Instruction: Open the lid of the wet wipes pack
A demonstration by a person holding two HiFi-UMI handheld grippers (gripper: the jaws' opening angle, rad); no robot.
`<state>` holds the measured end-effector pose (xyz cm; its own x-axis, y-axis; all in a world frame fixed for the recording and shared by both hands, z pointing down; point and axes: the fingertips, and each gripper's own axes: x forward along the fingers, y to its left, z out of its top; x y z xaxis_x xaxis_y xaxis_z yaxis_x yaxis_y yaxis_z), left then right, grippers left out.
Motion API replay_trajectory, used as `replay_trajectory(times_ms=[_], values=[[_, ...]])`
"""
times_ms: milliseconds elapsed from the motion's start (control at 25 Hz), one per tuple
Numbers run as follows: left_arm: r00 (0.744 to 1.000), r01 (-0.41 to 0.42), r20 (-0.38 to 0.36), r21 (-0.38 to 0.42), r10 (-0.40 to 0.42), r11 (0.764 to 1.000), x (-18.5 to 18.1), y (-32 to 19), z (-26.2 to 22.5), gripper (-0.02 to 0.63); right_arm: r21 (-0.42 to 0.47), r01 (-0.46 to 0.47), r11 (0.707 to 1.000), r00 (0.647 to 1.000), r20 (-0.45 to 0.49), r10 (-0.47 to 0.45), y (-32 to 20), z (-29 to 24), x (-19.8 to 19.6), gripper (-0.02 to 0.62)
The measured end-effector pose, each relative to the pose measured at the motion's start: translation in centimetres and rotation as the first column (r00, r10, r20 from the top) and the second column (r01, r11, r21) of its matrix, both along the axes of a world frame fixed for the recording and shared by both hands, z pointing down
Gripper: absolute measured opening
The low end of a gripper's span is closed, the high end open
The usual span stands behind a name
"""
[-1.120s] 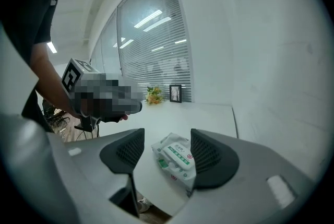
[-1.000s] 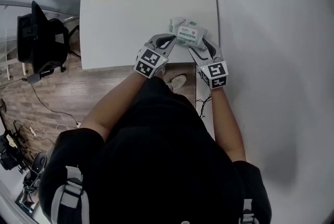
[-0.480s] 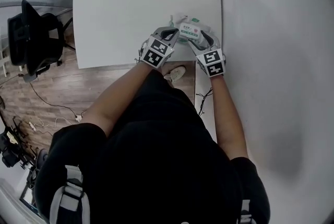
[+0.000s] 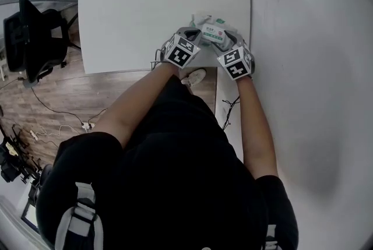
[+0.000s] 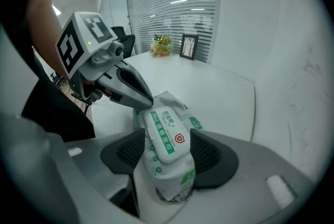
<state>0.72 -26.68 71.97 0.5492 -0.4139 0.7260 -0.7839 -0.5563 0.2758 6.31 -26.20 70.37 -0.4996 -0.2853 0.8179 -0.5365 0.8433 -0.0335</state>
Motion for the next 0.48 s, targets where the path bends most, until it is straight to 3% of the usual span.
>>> replay_trajectory(times_ms=[480], values=[[1.000, 0.024, -0.015, -0.064, -0.025, 0.998, 0.2, 0.2, 1.6, 0.006, -0.013, 0.189, 0.982, 0.966, -0.177, -0.188, 0.1, 2.6, -0.9, 0.282]])
